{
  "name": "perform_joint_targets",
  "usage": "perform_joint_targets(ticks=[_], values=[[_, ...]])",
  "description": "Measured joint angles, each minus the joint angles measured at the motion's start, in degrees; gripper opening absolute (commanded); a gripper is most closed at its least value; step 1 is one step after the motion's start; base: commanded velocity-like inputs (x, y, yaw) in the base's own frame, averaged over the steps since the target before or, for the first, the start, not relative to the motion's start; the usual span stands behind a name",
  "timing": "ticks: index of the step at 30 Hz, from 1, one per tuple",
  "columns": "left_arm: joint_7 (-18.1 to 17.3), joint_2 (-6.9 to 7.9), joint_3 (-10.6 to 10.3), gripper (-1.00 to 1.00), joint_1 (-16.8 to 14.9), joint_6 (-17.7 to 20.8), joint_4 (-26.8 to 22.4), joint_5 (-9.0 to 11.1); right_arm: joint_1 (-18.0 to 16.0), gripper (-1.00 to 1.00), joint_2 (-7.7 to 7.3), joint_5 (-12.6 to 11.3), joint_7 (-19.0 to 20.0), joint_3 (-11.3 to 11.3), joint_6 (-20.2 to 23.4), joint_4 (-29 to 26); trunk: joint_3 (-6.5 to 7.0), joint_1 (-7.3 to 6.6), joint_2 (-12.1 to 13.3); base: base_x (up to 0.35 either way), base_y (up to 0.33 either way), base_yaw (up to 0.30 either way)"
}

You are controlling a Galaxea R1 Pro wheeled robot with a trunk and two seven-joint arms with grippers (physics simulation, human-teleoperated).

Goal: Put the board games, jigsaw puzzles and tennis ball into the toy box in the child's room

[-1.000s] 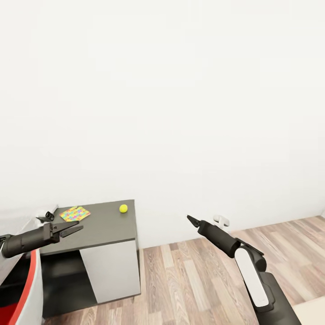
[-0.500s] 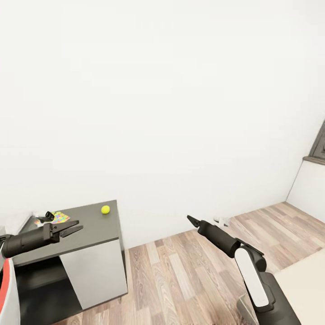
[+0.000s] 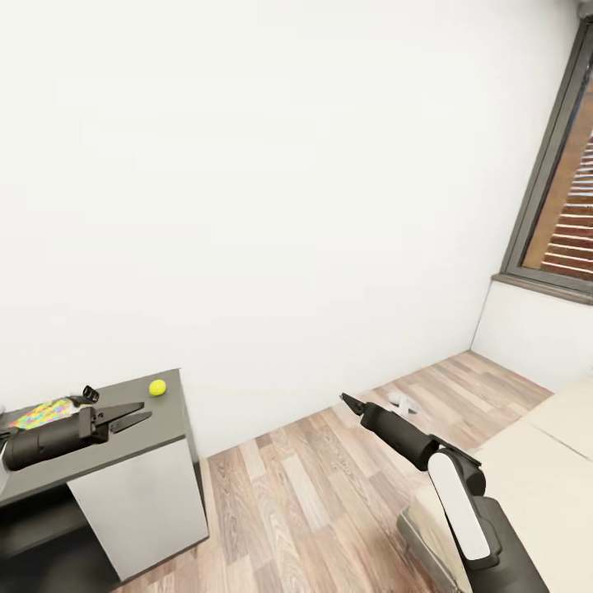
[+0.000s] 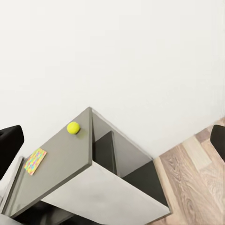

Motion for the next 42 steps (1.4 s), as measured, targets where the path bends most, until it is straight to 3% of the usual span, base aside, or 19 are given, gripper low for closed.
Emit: perform_joint_targets(ticks=[42], values=[[0.0,0.0,0.0,1.0,0.0,0.0,0.01,-0.01,0.01,1.0,0.01,0.04,-0.08,0.04,0.01,0.04,0.0,0.0,0.0,-0.085,-0.056,-0.281]])
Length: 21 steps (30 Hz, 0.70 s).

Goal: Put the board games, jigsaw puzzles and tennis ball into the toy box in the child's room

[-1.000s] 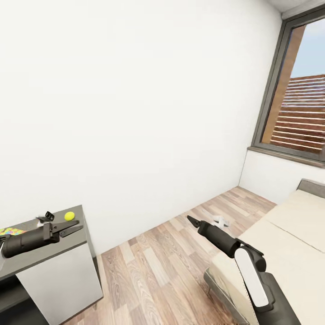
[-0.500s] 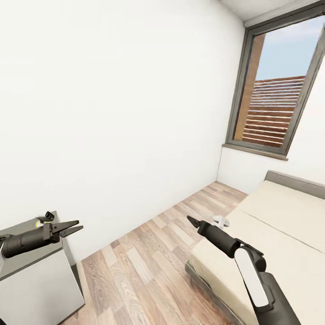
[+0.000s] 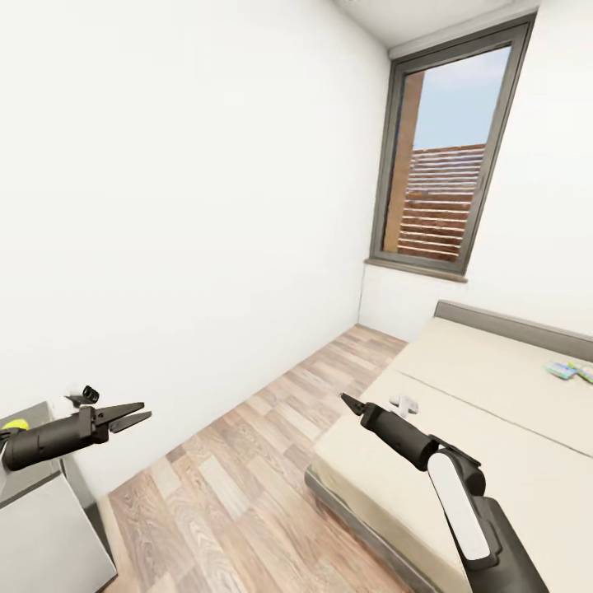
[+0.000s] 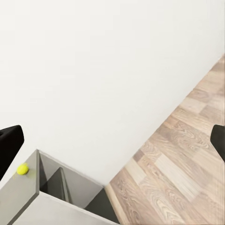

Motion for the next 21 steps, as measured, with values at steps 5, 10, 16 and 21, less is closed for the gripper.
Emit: perform_joint_targets(ticks=[5,10,16,21], values=[[0.0,-0.01,0.0,1.0,0.0,0.0,0.0,0.01,0.0,1.0,0.09,0.01,0.0,-0.01,0.0,0.0,0.0,0.0,0.0,-0.062,-0.077,-0.281],[0.0,-0.07,0.0,1.0,0.0,0.0,0.0,0.0,-0.01,1.0,-0.01,0.0,-0.01,0.01,0.0,0.0,0.0,-0.01,0.0,-0.018,-0.077,-0.281],[0.0,-0.08,0.0,1.0,0.0,0.0,0.0,-0.02,0.0,1.0,0.02,-0.02,-0.01,-0.01,0.0,0.0,0.0,-0.01,0.0,-0.003,-0.077,-0.281],[0.0,-0.14,0.0,1.0,0.0,0.0,0.0,0.01,0.01,1.0,-0.03,-0.02,-0.02,-0.03,0.0,0.0,0.0,-0.01,0.0,-0.001,-0.078,-0.281]])
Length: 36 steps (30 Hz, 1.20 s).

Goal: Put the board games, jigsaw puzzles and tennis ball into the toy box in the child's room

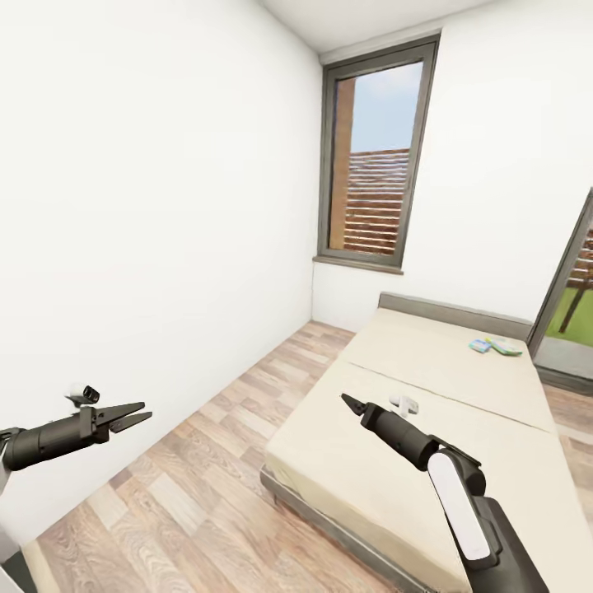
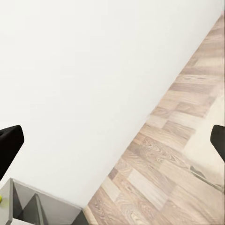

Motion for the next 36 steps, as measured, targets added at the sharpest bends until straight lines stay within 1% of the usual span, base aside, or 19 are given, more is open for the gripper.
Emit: perform_joint_targets(ticks=[36], values=[[0.0,0.01,0.0,1.0,0.0,0.0,-0.09,-0.08,-0.02,1.0,0.06,-0.06,-0.09,-0.1,-0.07,0.05,0.0,0.0,0.0,0.0,-0.078,-0.281]])
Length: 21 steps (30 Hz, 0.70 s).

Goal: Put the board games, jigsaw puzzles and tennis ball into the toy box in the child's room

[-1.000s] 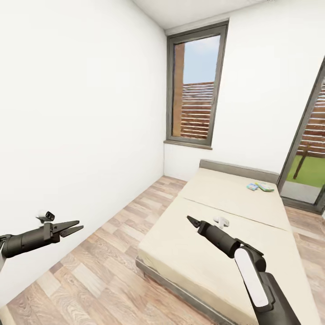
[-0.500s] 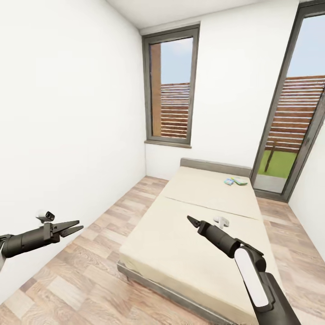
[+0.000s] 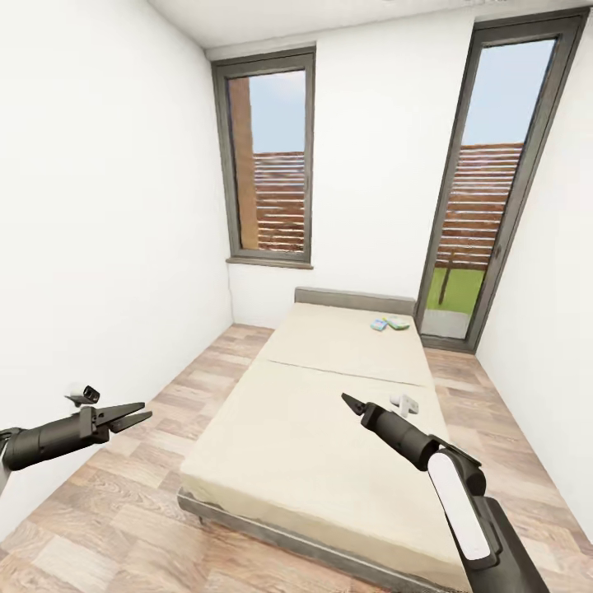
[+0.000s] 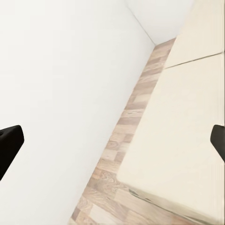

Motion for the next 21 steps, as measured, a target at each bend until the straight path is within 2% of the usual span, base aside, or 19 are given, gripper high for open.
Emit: perform_joint_targets(ticks=[21], values=[[0.0,-0.21,-0.08,1.0,0.0,-0.04,0.0,-0.02,0.0,1.0,0.01,0.01,0.0,-0.03,-0.03,0.03,0.0,0.0,0.0,0.0,-0.081,-0.281]])
